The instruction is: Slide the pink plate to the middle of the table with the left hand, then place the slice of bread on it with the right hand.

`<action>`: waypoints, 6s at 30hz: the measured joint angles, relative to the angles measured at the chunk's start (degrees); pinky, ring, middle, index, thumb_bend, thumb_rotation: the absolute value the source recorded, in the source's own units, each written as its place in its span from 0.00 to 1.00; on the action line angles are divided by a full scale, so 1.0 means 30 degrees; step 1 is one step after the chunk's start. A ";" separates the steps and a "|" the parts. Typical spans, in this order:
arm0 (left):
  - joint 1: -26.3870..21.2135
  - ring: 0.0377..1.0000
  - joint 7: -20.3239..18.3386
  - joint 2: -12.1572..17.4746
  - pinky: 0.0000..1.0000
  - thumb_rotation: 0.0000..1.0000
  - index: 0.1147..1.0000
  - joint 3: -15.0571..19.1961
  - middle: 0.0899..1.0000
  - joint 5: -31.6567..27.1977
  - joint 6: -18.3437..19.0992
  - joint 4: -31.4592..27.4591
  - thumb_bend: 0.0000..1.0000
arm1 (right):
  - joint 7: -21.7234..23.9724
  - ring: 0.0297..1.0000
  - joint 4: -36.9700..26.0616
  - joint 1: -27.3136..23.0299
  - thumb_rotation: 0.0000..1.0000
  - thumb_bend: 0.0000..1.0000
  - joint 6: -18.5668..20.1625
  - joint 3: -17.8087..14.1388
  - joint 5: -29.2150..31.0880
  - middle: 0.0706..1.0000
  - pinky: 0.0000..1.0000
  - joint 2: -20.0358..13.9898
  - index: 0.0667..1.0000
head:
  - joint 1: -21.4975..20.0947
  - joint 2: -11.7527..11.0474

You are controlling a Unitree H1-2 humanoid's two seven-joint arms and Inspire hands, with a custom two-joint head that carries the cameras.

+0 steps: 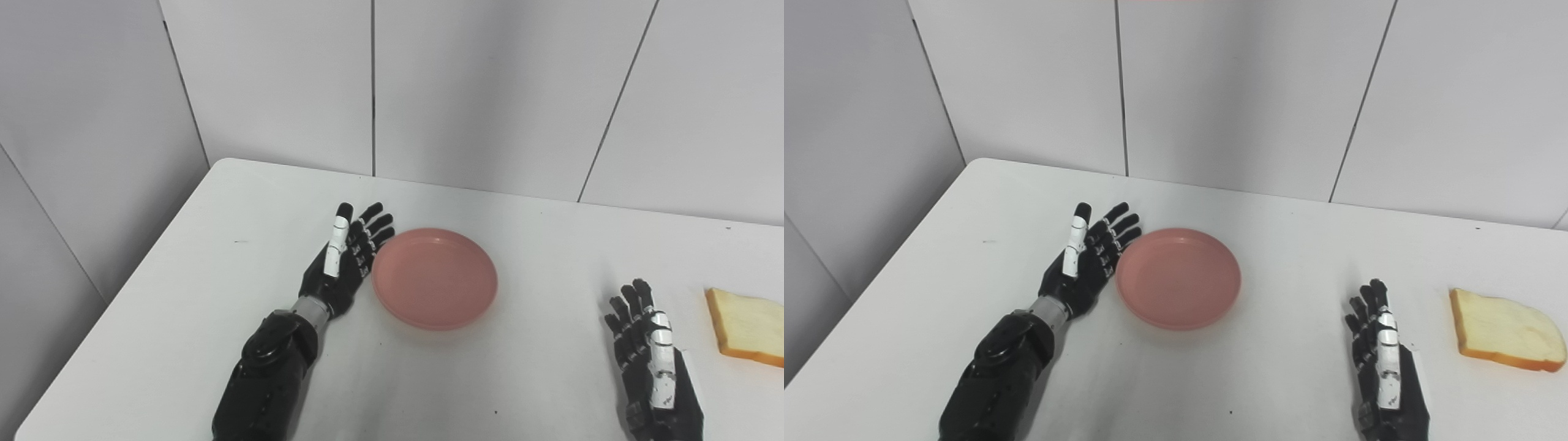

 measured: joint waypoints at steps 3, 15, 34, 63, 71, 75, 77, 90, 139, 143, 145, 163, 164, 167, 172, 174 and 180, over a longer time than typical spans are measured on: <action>0.0216 0.94 -0.0037 -0.0312 0.96 0.95 0.92 -0.0158 0.93 0.0002 0.0137 -0.0353 0.85 | -0.0226 0.97 -0.0326 0.0001 1.00 0.58 0.0229 0.0117 -0.0266 1.00 1.00 0.0081 1.00 | -0.0148 0.0059; 0.1248 0.93 -0.0098 -0.1254 0.96 0.98 0.93 -0.0438 0.92 -0.0135 0.0613 -0.1789 0.84 | -0.0607 0.98 -0.0559 0.0003 1.00 0.57 0.0562 0.0286 -0.0597 1.00 1.00 0.0389 1.00 | -0.0851 0.0323; 0.1880 0.97 0.0272 -0.1420 0.99 1.00 0.94 -0.0452 0.96 0.0823 -0.0218 -0.2369 0.83 | -0.0783 0.98 -0.2035 -0.0696 1.00 0.67 0.0866 -0.0141 -0.0634 1.00 1.00 -0.0582 1.00 | -0.3367 0.0616; 0.2702 0.99 -0.0171 -0.0394 1.00 0.99 0.96 0.0381 0.97 -0.0192 0.0864 -0.3706 0.79 | 0.4760 0.94 -0.4217 -0.6777 0.55 1.00 0.5925 -0.0203 -0.8381 0.98 0.85 -1.4350 0.98 | -0.9084 -0.0117; 0.2698 0.99 -0.0203 -0.0304 1.00 0.98 0.96 0.0709 0.97 -0.0374 0.1005 -0.3712 0.78 | 0.7826 0.96 -0.3009 -0.7416 0.40 1.00 0.8544 0.2055 -1.0762 0.98 0.86 -1.7033 1.00 | -0.9962 -0.0088; 0.2691 0.99 -0.0400 -0.0289 1.00 0.97 0.97 0.0765 0.98 -0.0603 0.1051 -0.3671 0.78 | 0.8440 0.95 -0.0950 -0.8145 0.42 1.00 0.8546 0.3556 -1.2098 0.98 0.87 -1.7169 1.00 | -1.0022 -0.0058; 0.2691 0.99 -0.0508 -0.0229 1.00 0.97 0.97 0.0788 0.98 -0.0753 0.1104 -0.3676 0.77 | 0.8717 0.95 -0.0314 -0.8376 0.41 1.00 0.8538 0.3938 -1.2422 0.99 0.86 -1.7172 1.00 | -1.0168 0.0000; 0.2696 0.99 -0.0621 0.0087 1.00 0.97 0.98 0.1059 0.99 -0.1008 0.1561 -0.3867 0.77 | 1.0288 1.00 0.3049 -0.9603 0.45 1.00 0.7107 0.6735 -1.5088 1.00 0.94 -1.7136 1.00 | -1.0432 0.0147; 0.2994 0.97 -0.0694 0.0403 1.00 0.93 0.96 0.0736 0.97 -0.0590 0.2230 -0.4599 0.82 | 1.1830 0.99 0.9995 -1.2305 0.35 1.00 0.4070 0.8947 -1.9265 1.00 0.87 -1.5440 1.00 | -1.0022 0.0879; 0.2993 0.97 -0.0694 0.0413 1.00 0.93 0.96 0.0730 0.97 -0.0591 0.2246 -0.4596 0.82 | 1.1221 0.61 1.0779 -1.2679 0.24 1.00 0.4059 0.8873 -1.9247 0.68 0.50 -1.5082 0.95 | -1.0022 0.0908; 0.2994 0.97 -0.0699 0.0425 1.00 0.92 0.96 0.0734 0.97 -0.0591 0.2249 -0.4598 0.82 | 1.0231 0.58 1.0931 -1.2609 0.17 0.96 0.3914 0.8528 -1.9085 0.62 0.51 -1.4816 0.80 | -1.0022 0.0909; 0.2994 0.98 -0.0712 0.0417 1.00 0.94 0.97 0.0720 0.98 -0.0589 0.2231 -0.4578 0.82 | 0.5953 0.45 1.1614 -1.2015 0.00 0.53 0.1078 0.7382 -1.7336 0.43 0.40 -1.3991 0.46 | -0.9671 0.0704; 0.2994 0.99 -0.0712 0.0417 1.00 0.95 0.97 0.0712 0.98 -0.0588 0.2231 -0.4580 0.81 | 0.5975 0.46 1.1460 -1.1915 0.00 0.53 0.1104 0.7283 -1.7252 0.44 0.41 -1.3990 0.46 | -0.9641 0.0704; 0.2994 0.98 -0.0712 0.0409 1.00 0.95 0.97 0.0663 0.98 -0.0567 0.2219 -0.4574 0.82 | 0.6395 0.48 1.0474 -1.1566 0.00 0.53 0.1400 0.7109 -1.7026 0.45 0.44 -1.3934 0.45 | -0.9495 0.0645; 0.2995 0.97 -0.0680 0.0243 1.00 0.94 0.95 0.0549 0.96 -0.0460 0.1683 -0.4365 0.82 | 0.6946 0.49 0.8816 -1.1431 0.00 0.53 0.1724 0.6766 -1.6992 0.45 0.46 -1.3926 0.46 | -0.8911 0.0412; 0.2995 0.97 -0.0585 0.0049 1.00 0.93 0.95 0.0493 0.97 -0.0220 0.1511 -0.4311 0.83 | 0.7196 0.46 0.7935 -1.1438 0.00 0.53 0.2095 0.6418 -1.6867 0.43 0.43 -1.3935 0.47 | -0.8645 0.0381; 0.2888 0.97 -0.0587 -0.0196 0.99 0.91 0.96 0.0278 0.97 -0.0123 0.0956 -0.3728 0.84 | 0.8571 0.46 0.4646 -1.1862 0.00 0.53 0.3593 0.5867 -1.6474 0.44 0.42 -1.3825 0.47 | -0.7244 0.0089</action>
